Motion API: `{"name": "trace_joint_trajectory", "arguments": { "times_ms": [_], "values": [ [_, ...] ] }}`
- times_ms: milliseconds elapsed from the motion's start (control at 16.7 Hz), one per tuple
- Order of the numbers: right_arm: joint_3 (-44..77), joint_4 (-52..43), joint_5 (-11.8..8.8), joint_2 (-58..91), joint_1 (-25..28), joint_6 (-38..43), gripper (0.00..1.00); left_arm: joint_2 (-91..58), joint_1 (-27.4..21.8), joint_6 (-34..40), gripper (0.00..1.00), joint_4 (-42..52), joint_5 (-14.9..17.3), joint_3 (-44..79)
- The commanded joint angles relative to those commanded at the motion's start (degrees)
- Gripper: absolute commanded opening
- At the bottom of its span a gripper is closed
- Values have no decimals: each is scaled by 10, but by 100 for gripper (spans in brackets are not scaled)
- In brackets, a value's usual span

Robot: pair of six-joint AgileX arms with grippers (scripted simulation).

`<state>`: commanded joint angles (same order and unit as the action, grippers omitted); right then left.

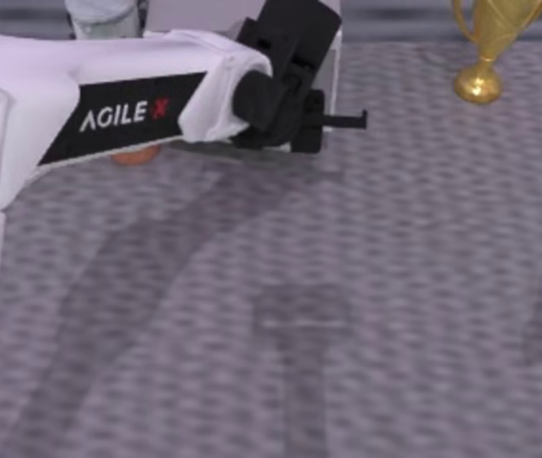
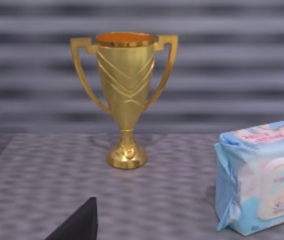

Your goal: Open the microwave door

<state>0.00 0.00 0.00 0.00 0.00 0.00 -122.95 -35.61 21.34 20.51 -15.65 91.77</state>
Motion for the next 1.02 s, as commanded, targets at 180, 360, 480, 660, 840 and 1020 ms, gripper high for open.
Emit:
{"name": "trace_joint_trajectory", "arguments": {
  "times_ms": [180,360,480,660,840,1020],
  "values": [
    [0,0,0,0,0,0,100,0,0,0,0,0,0,0],
    [0,0,0,0,0,0,100,-1,-5,2,0,0,5,1],
    [0,0,0,0,0,0,100,5,-2,-7,0,-5,9,-10],
    [0,0,0,0,0,0,100,19,3,-22,0,-18,18,-27],
    [0,0,0,0,0,0,100,20,5,-25,0,-19,19,-32],
    [0,0,0,0,0,0,100,20,5,-25,0,-19,19,-32]
  ]
}}
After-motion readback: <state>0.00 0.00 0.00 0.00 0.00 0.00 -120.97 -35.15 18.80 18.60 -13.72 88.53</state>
